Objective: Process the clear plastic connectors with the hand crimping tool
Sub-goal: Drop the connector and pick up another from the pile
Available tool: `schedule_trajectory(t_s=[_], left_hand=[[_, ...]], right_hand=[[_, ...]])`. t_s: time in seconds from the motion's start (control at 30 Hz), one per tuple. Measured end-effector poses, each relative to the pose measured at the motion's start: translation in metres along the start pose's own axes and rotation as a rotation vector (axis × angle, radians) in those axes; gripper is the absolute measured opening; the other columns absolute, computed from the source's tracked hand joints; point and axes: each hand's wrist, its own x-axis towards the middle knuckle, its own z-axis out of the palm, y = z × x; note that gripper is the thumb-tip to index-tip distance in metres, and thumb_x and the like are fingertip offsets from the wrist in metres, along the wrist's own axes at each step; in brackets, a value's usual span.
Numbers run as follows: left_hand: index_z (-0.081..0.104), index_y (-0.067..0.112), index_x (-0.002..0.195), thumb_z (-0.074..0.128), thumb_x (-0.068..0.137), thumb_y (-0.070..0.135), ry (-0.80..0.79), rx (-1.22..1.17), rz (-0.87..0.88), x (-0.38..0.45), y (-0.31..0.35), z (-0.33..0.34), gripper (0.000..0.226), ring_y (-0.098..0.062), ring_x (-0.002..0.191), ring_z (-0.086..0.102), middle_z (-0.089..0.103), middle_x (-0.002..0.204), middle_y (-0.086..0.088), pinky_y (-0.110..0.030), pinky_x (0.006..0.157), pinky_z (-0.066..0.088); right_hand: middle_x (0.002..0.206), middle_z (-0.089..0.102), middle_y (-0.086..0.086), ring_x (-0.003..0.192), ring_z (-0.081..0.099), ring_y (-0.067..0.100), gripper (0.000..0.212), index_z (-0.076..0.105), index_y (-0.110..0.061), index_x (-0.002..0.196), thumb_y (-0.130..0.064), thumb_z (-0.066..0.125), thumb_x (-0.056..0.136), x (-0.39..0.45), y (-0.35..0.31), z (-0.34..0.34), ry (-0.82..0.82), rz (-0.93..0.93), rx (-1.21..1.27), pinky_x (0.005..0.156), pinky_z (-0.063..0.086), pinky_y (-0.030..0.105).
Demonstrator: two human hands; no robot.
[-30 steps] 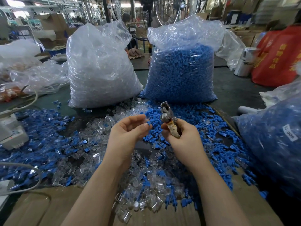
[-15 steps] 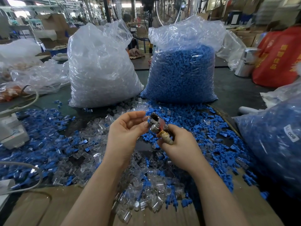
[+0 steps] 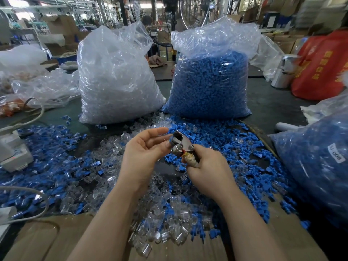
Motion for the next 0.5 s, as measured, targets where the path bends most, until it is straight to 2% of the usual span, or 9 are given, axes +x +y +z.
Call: schedule_trajectory(t_s=[0.1,0.2,0.27,0.33,0.4,0.5], left_hand=[[0.069,0.010,0.108,0.075,0.070,0.012,-0.018,0.016,-0.025,0.000,0.001,-0.002,0.039,-0.017,0.091,0.073,0.076,0.098,-0.008,-0.020,0.074,0.056],[0.070,0.010,0.107,0.071,0.071,0.009,0.031,-0.067,-0.101,0.004,0.003,-0.008,0.035,-0.016,0.088,0.073,0.076,0.095,-0.008,-0.019,0.073,0.057],[0.070,0.007,0.104,0.064,0.080,0.005,0.130,-0.264,-0.206,0.009,0.007,-0.019,0.025,-0.013,0.077,0.073,0.075,0.085,-0.007,-0.019,0.069,0.058],[0.068,0.004,0.102,0.057,0.090,0.006,0.269,-0.516,-0.278,0.013,0.011,-0.038,0.016,-0.009,0.071,0.069,0.071,0.078,-0.004,-0.020,0.072,0.059],[0.065,0.005,0.096,0.058,0.090,0.011,0.419,-0.768,-0.293,0.016,0.017,-0.060,0.011,-0.007,0.068,0.065,0.066,0.076,-0.001,-0.019,0.071,0.058],[0.058,0.008,0.088,0.056,0.097,0.016,0.660,-1.079,-0.241,0.012,0.021,-0.089,0.012,-0.007,0.058,0.062,0.063,0.070,-0.001,-0.018,0.057,0.055]], right_hand=[[0.067,0.061,-0.004,0.064,0.055,0.020,0.011,0.058,-0.027,0.089,-0.020,0.055,0.080,-0.001,-0.001,0.002,-0.009,-0.008,-0.016,0.056,0.047,0.038],[0.063,0.056,-0.004,0.059,0.050,0.017,0.008,0.049,-0.030,0.078,-0.023,0.053,0.077,-0.001,-0.001,0.003,0.024,-0.014,-0.017,0.048,0.036,0.032],[0.058,0.053,-0.005,0.054,0.046,0.014,0.003,0.045,-0.031,0.073,-0.029,0.047,0.073,-0.001,0.001,0.002,0.060,0.002,0.018,0.046,0.027,0.030],[0.056,0.052,-0.005,0.050,0.044,0.012,0.003,0.047,-0.033,0.073,-0.032,0.044,0.072,-0.001,0.003,0.001,0.096,0.016,0.054,0.045,0.025,0.029],[0.057,0.054,-0.007,0.050,0.046,0.012,0.003,0.049,-0.035,0.074,-0.032,0.049,0.075,-0.001,0.005,0.001,0.112,0.024,0.066,0.044,0.029,0.030],[0.057,0.055,-0.008,0.052,0.049,0.011,0.007,0.049,-0.037,0.075,-0.031,0.053,0.077,0.000,0.006,0.002,0.125,0.022,0.052,0.044,0.031,0.030]])
